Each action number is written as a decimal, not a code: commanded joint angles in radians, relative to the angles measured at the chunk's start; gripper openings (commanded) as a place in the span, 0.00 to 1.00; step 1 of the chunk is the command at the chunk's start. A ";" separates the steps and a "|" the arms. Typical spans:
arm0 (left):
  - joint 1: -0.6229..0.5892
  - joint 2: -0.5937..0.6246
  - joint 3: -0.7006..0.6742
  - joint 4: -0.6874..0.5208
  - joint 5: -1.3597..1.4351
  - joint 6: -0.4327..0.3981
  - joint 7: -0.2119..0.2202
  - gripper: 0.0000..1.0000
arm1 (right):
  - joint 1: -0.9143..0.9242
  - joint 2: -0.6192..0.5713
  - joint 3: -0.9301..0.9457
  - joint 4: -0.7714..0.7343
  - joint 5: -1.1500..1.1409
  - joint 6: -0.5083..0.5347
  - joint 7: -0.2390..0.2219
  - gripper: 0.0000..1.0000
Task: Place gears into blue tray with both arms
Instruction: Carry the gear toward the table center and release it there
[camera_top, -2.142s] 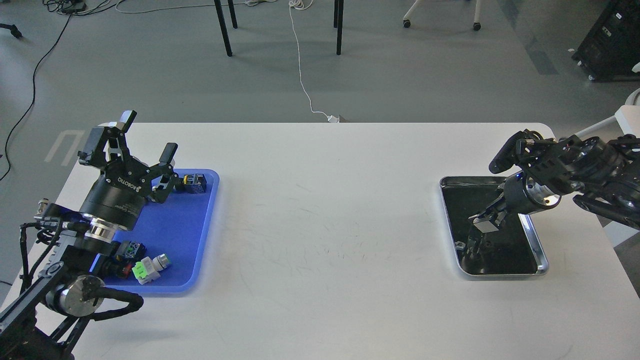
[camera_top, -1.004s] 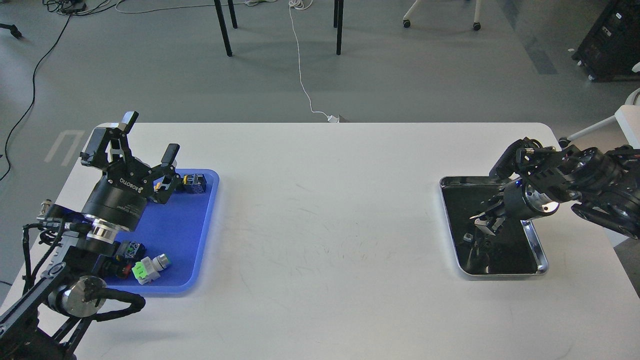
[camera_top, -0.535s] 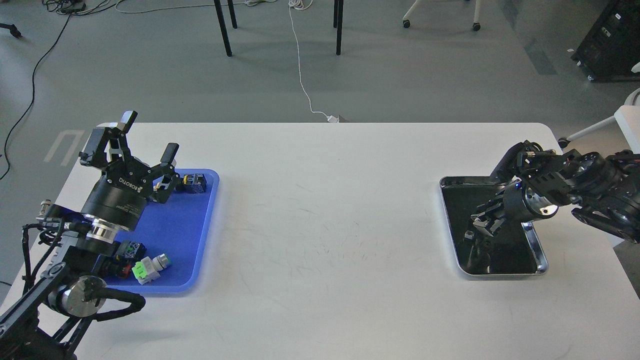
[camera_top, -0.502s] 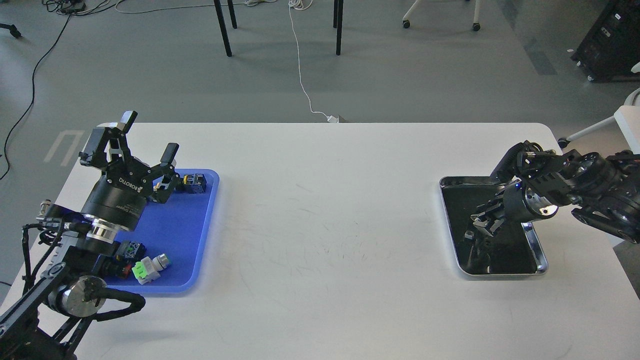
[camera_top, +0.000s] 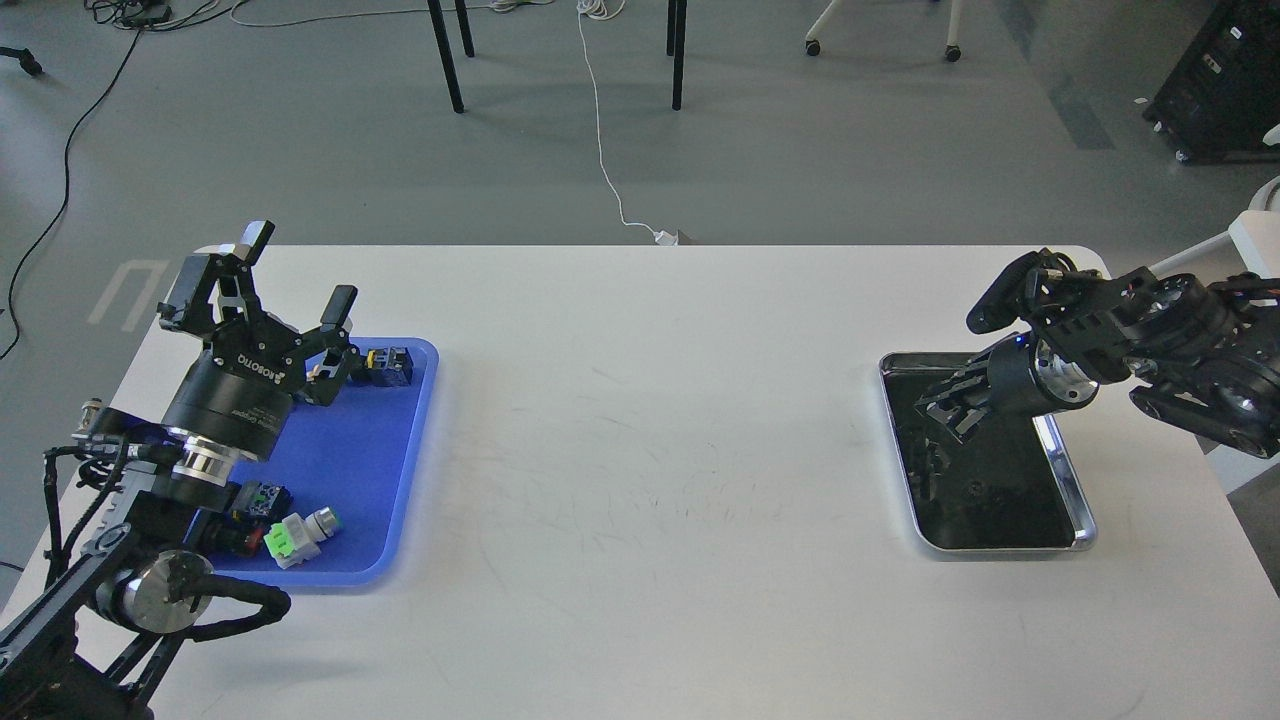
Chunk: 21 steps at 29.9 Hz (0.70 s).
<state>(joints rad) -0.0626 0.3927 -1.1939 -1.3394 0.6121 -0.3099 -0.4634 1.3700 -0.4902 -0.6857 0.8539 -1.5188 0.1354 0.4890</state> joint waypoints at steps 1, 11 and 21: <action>0.000 0.000 0.000 0.000 0.000 0.000 0.000 0.98 | 0.092 -0.004 -0.005 0.082 0.022 0.003 0.000 0.13; -0.002 0.003 -0.003 -0.001 0.000 0.000 0.000 0.98 | 0.248 0.204 -0.023 0.185 0.155 0.013 0.000 0.13; 0.000 0.009 -0.006 -0.001 0.002 0.000 -0.001 0.98 | 0.213 0.490 -0.121 0.044 0.275 -0.036 0.000 0.13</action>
<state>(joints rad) -0.0645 0.4016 -1.1992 -1.3408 0.6121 -0.3099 -0.4648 1.6056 -0.0217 -0.7872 0.9371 -1.2674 0.1278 0.4888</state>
